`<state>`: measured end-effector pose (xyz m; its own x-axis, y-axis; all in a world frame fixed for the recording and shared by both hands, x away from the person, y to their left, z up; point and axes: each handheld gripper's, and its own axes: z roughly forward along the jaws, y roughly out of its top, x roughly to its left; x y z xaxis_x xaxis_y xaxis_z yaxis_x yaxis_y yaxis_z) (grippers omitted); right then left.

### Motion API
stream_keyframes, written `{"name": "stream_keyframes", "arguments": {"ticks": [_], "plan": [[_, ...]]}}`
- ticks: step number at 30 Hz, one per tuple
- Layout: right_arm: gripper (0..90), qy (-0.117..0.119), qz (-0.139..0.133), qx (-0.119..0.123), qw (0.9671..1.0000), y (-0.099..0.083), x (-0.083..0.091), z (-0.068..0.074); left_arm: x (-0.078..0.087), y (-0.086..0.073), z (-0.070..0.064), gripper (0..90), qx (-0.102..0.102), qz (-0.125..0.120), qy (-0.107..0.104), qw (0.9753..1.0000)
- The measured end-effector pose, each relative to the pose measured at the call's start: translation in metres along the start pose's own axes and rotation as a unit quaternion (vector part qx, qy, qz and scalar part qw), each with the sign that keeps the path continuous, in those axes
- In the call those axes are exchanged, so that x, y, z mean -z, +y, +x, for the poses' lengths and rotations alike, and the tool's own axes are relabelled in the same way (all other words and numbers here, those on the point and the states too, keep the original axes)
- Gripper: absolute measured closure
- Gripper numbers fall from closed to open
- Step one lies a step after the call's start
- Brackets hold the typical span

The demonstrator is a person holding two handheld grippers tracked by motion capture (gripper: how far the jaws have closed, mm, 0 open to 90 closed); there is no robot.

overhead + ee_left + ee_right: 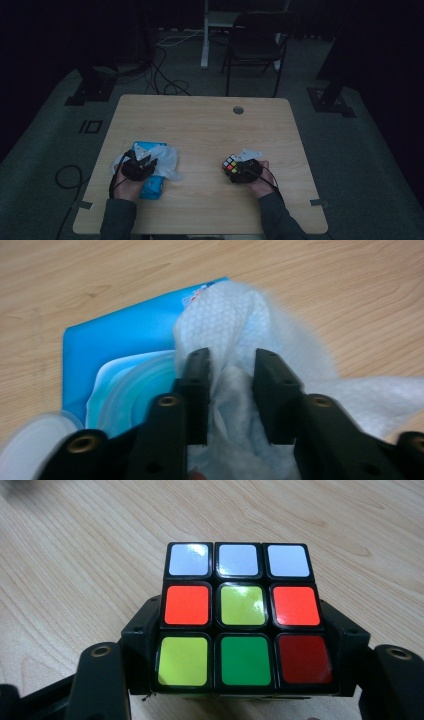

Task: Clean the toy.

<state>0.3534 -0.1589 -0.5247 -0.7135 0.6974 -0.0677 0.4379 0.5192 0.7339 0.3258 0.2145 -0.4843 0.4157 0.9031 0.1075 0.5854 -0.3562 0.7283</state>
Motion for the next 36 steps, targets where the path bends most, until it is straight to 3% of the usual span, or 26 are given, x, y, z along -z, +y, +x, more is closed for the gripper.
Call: {"name": "stream_keyframes", "arguments": {"ticks": [5,10,18,19,22,27,32,33,36], "plan": [[33.8,-0.001,0.0,-0.001,1.0,0.0,0.0,-0.001,0.0,0.003,0.002,87.3,0.001,0.007,0.006,1.0],[33.8,0.002,-0.002,0.001,1.0,0.001,0.0,0.0,0.0,0.007,-0.001,89.2,-0.008,0.012,0.002,0.9999],[33.8,0.007,-0.002,0.008,0.9999,0.001,-0.001,0.004,0.014,0.02,-0.008,89.3,-0.013,-0.033,-0.036,0.9987],[33.8,0.009,-0.003,0.009,0.9999,0.002,-0.001,0.005,0.017,0.026,-0.012,89.4,-0.017,-0.047,-0.048,0.9976],[33.8,0.011,-0.007,0.011,0.9999,0.002,0.0,0.006,0.02,0.032,-0.017,89.3,-0.026,-0.053,-0.051,0.9969],[33.8,0.015,-0.012,0.012,0.9997,0.003,0.001,0.008,0.027,0.05,-0.033,89.3,-0.041,-0.081,-0.073,0.9931],[33.8,0.019,-0.014,0.016,0.9996,0.004,0.0,0.01,0.031,0.057,-0.042,89.2,-0.051,-0.093,-0.086,0.9907],[33.8,0.02,-0.014,0.017,0.9996,0.004,0.0,0.012,0.033,0.062,-0.048,89.2,-0.055,-0.102,-0.096,0.9886],[33.8,0.023,-0.014,0.02,0.9994,0.006,-0.002,0.015,0.033,0.067,-0.054,89.2,-0.059,-0.107,-0.115,0.9858]]}}
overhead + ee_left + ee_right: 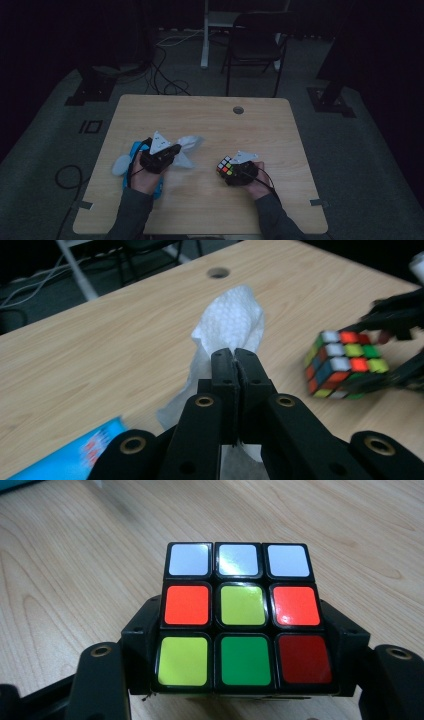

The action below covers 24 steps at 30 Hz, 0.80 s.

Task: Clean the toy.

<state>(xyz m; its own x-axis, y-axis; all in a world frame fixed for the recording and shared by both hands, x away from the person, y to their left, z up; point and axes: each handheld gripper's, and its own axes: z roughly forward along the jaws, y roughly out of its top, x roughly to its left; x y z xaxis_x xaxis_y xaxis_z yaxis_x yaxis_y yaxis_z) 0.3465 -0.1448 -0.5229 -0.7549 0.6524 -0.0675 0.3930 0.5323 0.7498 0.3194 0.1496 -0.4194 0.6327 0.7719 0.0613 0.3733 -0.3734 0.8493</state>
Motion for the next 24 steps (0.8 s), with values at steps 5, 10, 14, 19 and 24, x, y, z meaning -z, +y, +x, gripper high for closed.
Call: {"name": "stream_keyframes", "arguments": {"ticks": [5,10,14,19,24], "plan": [[33.8,0.006,-0.002,0.001,1.0,0.002,-0.002,0.003,-0.011,0.006,-0.009,89.1,-0.007,0.0,-0.025,0.9997],[33.8,0.014,-0.005,0.004,0.9999,0.004,-0.005,0.007,-0.018,0.014,-0.02,89.1,-0.014,-0.006,-0.047,0.9988],[33.8,0.018,-0.002,0.006,0.9998,0.005,-0.008,0.01,-0.019,0.023,-0.028,89.1,-0.021,-0.017,-0.061,0.9978],[33.8,0.022,-0.001,0.009,0.9997,0.006,-0.011,0.013,-0.021,0.032,-0.034,89.1,-0.022,-0.029,-0.078,0.9963],[33.8,0.023,-0.005,0.01,0.9997,0.007,-0.011,0.014,-0.027,0.034,-0.038,89.0,-0.009,-0.038,-0.096,0.9947]]}}
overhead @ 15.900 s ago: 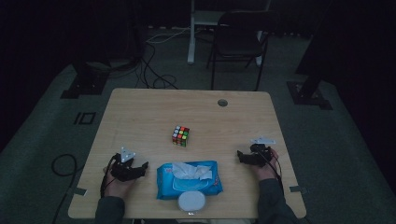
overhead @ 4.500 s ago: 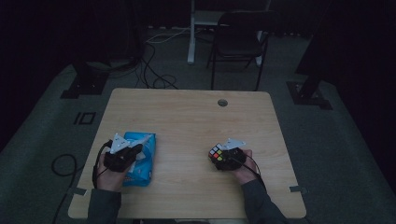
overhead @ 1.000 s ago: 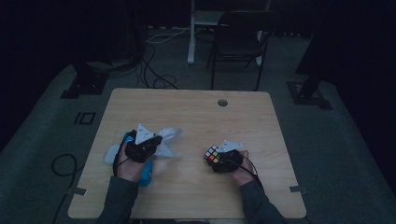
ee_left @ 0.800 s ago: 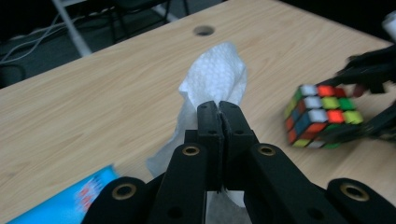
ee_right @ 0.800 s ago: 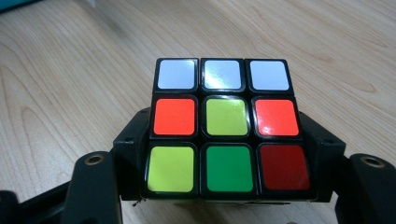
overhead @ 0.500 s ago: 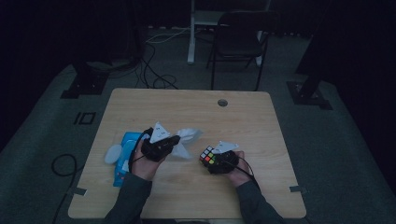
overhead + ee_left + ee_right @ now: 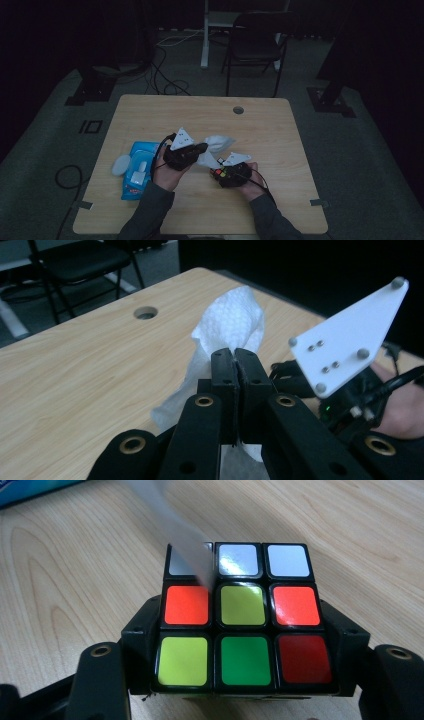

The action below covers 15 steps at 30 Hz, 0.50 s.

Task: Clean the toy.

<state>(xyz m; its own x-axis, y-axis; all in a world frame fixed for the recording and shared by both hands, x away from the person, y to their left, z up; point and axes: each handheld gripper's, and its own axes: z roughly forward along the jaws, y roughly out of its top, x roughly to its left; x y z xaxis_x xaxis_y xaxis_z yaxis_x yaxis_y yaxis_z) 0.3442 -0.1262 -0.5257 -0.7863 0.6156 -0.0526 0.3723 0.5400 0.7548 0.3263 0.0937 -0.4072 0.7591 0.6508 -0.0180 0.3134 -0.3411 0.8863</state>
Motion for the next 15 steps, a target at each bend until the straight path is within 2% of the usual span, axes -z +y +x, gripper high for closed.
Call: {"name": "stream_keyframes", "arguments": {"ticks": [5,11,15], "plan": [[33.8,0.002,-0.011,-0.003,0.9999,0.003,0.005,0.001,-0.022,-0.013,0.0,88.6,0.0,0.037,0.007,0.9993],[33.8,0.002,-0.022,-0.003,0.9997,0.006,0.01,0.0,-0.049,-0.033,-0.006,88.0,-0.02,0.091,0.012,0.9956],[33.8,0.002,-0.026,-0.002,0.9997,0.007,0.012,0.001,-0.059,-0.04,-0.011,87.8,-0.027,0.101,0.007,0.9945]]}}
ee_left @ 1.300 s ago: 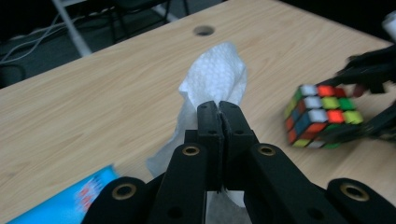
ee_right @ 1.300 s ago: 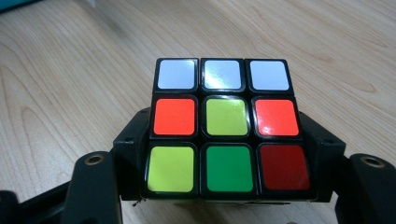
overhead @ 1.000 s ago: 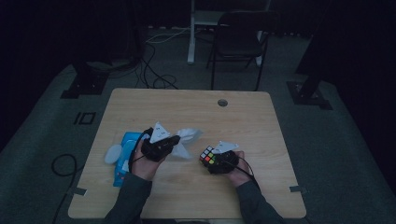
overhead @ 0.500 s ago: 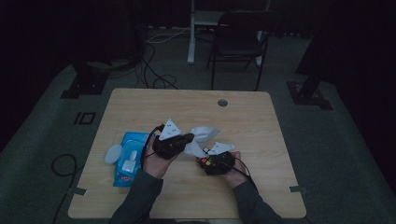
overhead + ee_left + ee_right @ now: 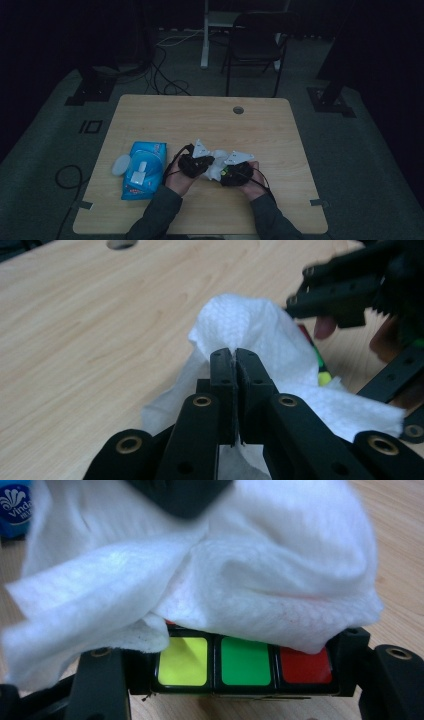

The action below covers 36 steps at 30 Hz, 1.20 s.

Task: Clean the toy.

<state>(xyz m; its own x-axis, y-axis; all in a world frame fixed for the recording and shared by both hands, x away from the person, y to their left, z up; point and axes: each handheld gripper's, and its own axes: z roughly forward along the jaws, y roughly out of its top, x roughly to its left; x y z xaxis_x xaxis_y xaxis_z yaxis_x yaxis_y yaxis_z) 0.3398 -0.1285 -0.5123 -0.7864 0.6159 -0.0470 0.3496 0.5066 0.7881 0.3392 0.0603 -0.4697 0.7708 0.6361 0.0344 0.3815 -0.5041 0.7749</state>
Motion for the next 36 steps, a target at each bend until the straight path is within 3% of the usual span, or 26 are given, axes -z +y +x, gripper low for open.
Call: {"name": "stream_keyframes", "arguments": {"ticks": [9,16,22,26,29,32,36], "plan": [[33.8,0.0,0.007,0.001,1.0,0.0,-0.001,0.001,-0.003,0.001,-0.005,87.8,-0.011,-0.009,-0.005,0.9999],[33.8,0.0,0.013,0.009,0.9999,0.0,-0.003,0.004,-0.011,0.002,-0.012,87.8,-0.025,-0.011,-0.03,0.9992],[33.8,-0.001,0.013,0.012,0.9998,0.001,-0.003,0.004,-0.012,0.002,-0.015,87.6,-0.02,-0.016,-0.047,0.9986],[33.8,-0.004,0.011,0.019,0.9997,0.002,-0.002,0.006,-0.013,0.002,-0.018,87.3,-0.019,-0.021,-0.075,0.9968],[33.8,-0.007,0.011,0.022,0.9997,0.002,-0.001,0.007,-0.013,0.002,-0.017,86.9,-0.023,-0.024,-0.081,0.9962],[33.9,-0.006,0.009,0.024,0.9997,0.002,0.0,0.008,-0.012,0.001,-0.016,87.0,-0.024,-0.028,-0.079,0.9962],[33.8,-0.002,0.009,0.03,0.9995,0.003,0.001,0.01,-0.009,0.001,-0.01,86.7,-0.022,-0.028,-0.057,0.9978]]}}
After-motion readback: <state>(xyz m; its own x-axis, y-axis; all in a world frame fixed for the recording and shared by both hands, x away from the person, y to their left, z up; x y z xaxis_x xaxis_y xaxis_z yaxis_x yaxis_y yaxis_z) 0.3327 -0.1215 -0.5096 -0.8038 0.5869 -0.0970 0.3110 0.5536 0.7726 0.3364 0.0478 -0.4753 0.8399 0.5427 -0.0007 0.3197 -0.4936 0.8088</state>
